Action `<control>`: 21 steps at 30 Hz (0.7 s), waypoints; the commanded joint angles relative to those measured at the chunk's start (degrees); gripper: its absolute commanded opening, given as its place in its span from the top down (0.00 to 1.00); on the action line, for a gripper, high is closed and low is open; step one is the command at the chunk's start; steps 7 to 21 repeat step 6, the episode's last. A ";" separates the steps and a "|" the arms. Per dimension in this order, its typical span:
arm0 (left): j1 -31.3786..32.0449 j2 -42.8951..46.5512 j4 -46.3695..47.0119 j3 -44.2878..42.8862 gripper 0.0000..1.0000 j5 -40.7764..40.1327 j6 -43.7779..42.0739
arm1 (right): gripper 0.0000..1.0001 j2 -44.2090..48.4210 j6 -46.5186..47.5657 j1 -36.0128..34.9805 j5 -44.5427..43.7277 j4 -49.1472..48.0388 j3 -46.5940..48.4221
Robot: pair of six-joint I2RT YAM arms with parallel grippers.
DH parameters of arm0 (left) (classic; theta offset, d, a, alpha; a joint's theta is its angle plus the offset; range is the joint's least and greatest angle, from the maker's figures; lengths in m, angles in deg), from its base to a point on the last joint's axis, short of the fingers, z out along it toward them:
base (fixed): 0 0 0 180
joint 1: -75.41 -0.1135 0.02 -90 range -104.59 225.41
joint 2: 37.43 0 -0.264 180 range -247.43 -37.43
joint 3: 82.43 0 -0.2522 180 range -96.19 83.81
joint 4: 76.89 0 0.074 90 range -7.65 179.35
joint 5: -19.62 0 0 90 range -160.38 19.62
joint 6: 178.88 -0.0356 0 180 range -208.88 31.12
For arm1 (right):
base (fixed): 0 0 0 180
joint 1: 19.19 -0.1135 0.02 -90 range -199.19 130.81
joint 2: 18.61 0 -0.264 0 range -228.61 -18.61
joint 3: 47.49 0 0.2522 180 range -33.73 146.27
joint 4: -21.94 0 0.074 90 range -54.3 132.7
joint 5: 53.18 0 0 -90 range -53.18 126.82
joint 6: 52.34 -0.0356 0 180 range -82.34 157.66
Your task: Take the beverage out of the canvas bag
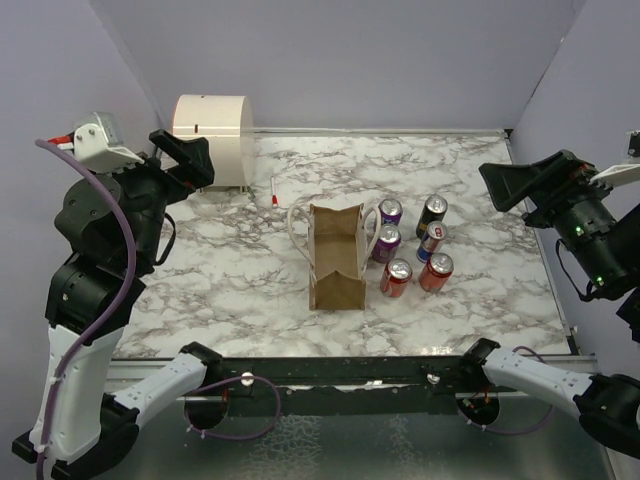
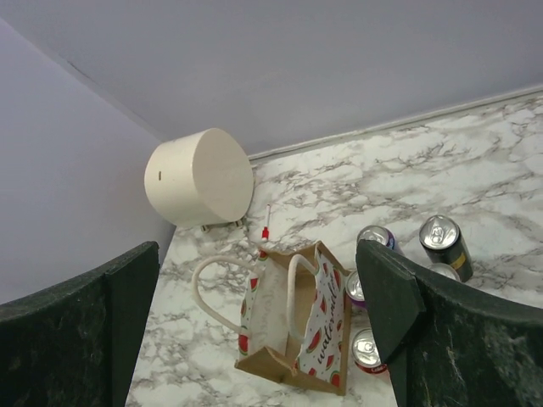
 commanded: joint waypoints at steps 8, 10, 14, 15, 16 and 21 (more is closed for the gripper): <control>-0.18 -0.72 1.15 0.52 0.01 0.18 -1.66 | 0.00 -1.70 -0.40 0.18 -3.87 3.09 2.77; -0.18 -0.72 1.15 0.52 0.01 0.18 -1.66 | 0.00 -1.70 -0.40 0.18 -3.87 3.09 2.77; -0.18 -0.72 1.15 0.52 0.01 0.18 -1.66 | 0.00 -1.70 -0.40 0.18 -3.87 3.09 2.77; -0.18 -0.72 1.15 0.52 0.01 0.18 -1.66 | 0.00 -1.70 -0.40 0.18 -3.87 3.09 2.77; -0.18 -0.72 1.15 0.52 0.01 0.18 -1.66 | 0.00 -1.70 -0.40 0.18 -3.87 3.09 2.77; -0.18 -0.72 1.15 0.52 0.01 0.18 -1.66 | 0.00 -1.70 -0.40 0.18 -3.87 3.09 2.77</control>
